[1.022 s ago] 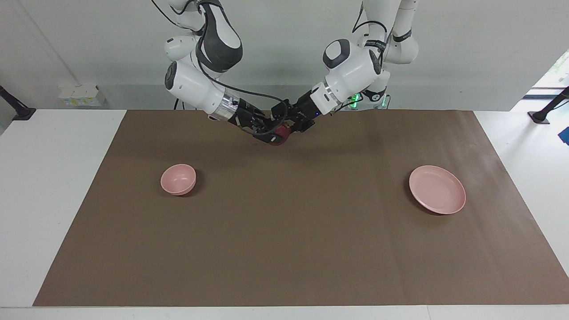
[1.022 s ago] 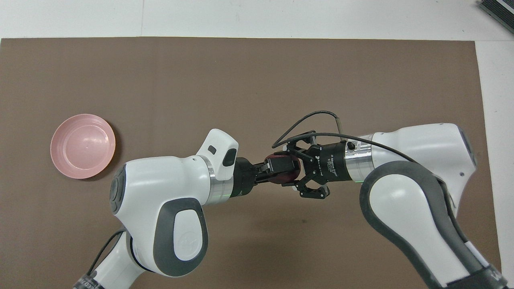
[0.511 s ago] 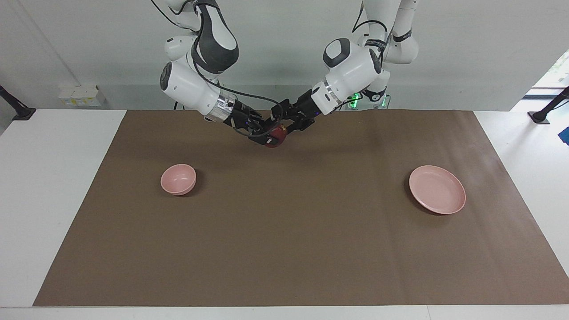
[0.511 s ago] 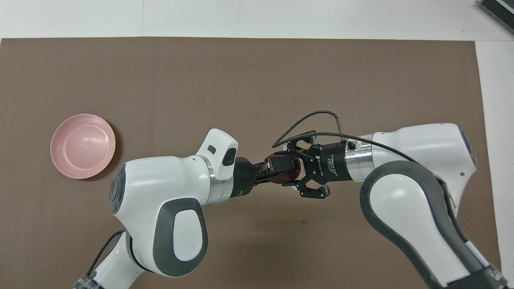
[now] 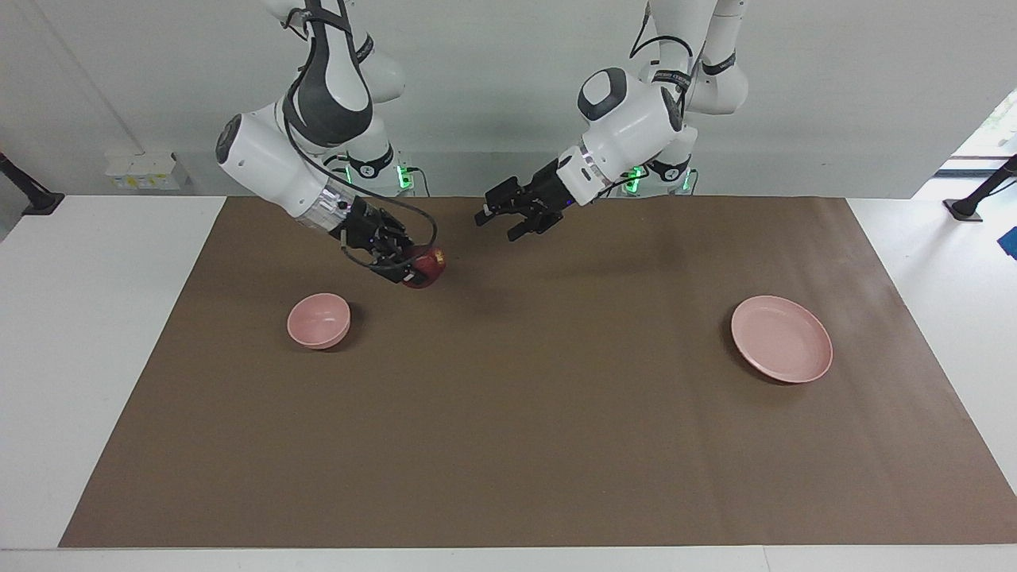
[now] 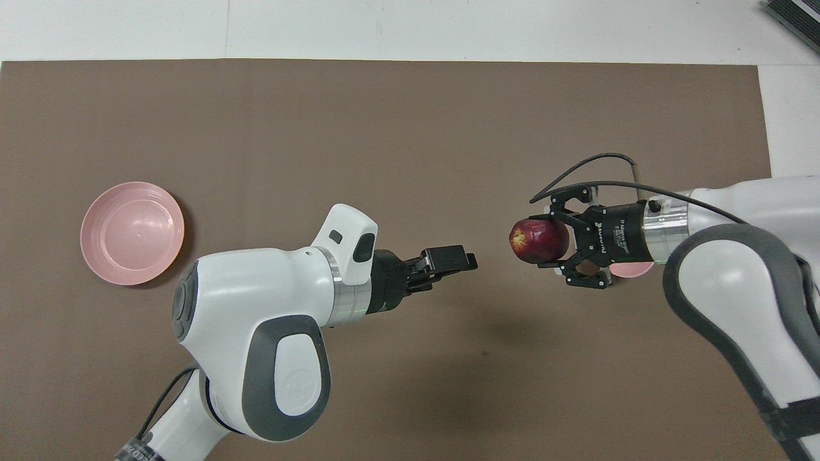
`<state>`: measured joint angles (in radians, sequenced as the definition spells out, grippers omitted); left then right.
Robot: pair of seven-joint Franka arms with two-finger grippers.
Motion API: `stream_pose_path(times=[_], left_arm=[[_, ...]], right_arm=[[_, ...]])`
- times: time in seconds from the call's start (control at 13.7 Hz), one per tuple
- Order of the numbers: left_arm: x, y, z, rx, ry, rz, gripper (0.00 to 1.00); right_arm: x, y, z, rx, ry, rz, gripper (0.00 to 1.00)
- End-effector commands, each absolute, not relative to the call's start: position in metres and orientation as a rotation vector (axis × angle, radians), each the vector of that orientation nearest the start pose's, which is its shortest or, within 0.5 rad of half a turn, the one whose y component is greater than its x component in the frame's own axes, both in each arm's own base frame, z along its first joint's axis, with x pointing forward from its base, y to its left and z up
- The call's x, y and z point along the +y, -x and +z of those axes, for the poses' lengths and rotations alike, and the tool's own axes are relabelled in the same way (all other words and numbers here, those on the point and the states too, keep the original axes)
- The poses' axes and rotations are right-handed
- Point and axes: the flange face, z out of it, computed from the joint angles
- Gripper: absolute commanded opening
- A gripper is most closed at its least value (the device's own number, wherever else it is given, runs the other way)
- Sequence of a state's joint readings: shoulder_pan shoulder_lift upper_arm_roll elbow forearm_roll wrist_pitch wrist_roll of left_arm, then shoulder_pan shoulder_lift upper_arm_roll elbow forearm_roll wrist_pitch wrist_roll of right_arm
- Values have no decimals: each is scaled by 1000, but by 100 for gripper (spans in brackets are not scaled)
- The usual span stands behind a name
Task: Move apple from plate to bowl
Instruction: 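Lower the apple into the pink bowl with the right gripper while the left gripper withdraws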
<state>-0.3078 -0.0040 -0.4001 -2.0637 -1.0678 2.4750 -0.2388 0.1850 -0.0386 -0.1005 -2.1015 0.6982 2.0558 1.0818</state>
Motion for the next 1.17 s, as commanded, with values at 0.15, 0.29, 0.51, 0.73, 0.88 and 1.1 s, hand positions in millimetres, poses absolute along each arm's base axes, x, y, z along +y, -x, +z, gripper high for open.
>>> stream_pose_path(times=[0.15, 0.29, 0.51, 0.73, 0.88, 1.1], left_arm=[[-342, -470, 477, 319, -2301, 15, 100], [-315, -489, 473, 284, -2387, 88, 100], [-291, -496, 464, 184, -2537, 33, 100], [-270, -501, 459, 23, -2735, 47, 100], [-253, -504, 454, -32, -2831, 45, 100], [-232, -513, 454, -182, -3008, 126, 100]], right_arm=[[57, -538, 438, 1593, 2365, 260, 0], [48, -540, 435, 1566, 2523, 123, 0], [13, -544, 432, 1557, 2663, -33, 0], [-13, -544, 419, 1527, 2717, -72, 0], [-22, -547, 396, 1533, 2724, -58, 0], [-31, -551, 356, 1559, 2727, -33, 0]])
